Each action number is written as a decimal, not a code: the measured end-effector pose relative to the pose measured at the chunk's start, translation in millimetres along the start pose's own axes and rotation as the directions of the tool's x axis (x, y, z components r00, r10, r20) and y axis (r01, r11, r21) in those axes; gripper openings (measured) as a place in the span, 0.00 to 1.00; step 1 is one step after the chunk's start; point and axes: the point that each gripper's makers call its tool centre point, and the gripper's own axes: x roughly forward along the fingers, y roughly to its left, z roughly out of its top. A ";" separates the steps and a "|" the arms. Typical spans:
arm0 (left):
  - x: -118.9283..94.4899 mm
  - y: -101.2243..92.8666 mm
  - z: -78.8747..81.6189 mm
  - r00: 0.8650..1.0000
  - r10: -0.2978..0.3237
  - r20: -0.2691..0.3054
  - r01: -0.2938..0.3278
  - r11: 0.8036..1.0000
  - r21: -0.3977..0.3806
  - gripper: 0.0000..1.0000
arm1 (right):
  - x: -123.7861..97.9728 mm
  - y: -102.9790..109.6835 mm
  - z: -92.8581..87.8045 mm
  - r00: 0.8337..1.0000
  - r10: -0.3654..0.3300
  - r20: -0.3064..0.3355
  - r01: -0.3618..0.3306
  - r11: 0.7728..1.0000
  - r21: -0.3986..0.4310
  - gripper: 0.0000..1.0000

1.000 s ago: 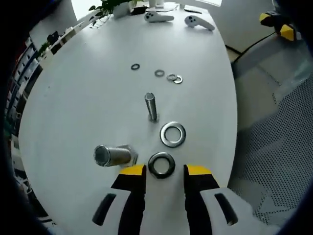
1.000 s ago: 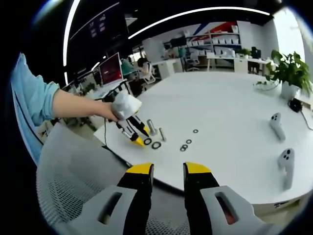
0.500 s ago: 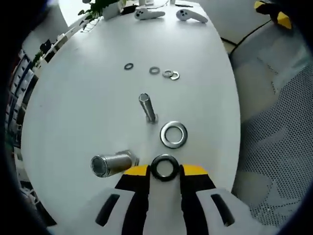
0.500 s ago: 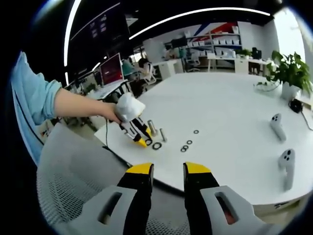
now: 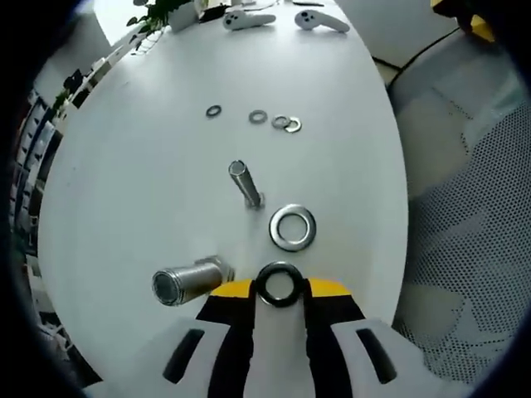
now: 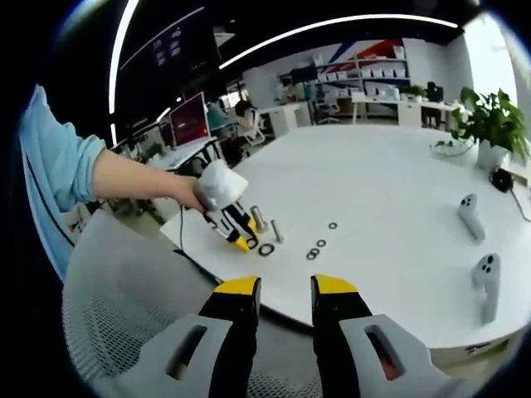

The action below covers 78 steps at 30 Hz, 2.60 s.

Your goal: Place the washer onto the threaded stud by aligning its center hole with the stud, sliding it down to the base, and recovering from edge contact or off-axis alignment until the washer reaches the visible bottom stop.

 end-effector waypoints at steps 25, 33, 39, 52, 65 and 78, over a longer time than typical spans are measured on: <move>-13.4 11.1 2.3 0.998 0.043 0.037 -0.043 0.999 -0.001 0.19 | -0.2 -0.5 1.3 1.000 -0.003 0.007 0.003 1.000 0.000 0.26; -23.2 11.0 5.0 0.997 0.052 0.054 -0.051 0.999 -0.013 0.19 | -0.3 -0.8 1.3 1.000 -0.006 0.007 0.006 1.000 0.000 0.26; -35.9 8.4 6.1 0.997 0.051 0.054 -0.051 0.999 -0.001 0.19 | -0.5 -1.3 1.5 1.000 -0.008 0.010 0.008 1.000 0.001 0.26; -63.0 10.7 13.4 0.996 0.068 0.052 -0.068 0.998 0.006 0.19 | -0.6 -1.5 1.6 1.000 -0.008 0.011 0.008 1.000 0.001 0.26; -78.4 19.4 14.0 0.995 0.089 0.038 -0.090 0.996 0.014 0.19 | -0.4 -1.3 2.0 1.000 -0.009 0.013 0.009 1.000 0.002 0.26; -79.5 39.4 20.6 0.992 0.120 0.033 -0.121 0.992 0.039 0.19 | -0.7 -3.0 2.4 1.000 -0.020 0.017 0.020 1.000 0.012 0.26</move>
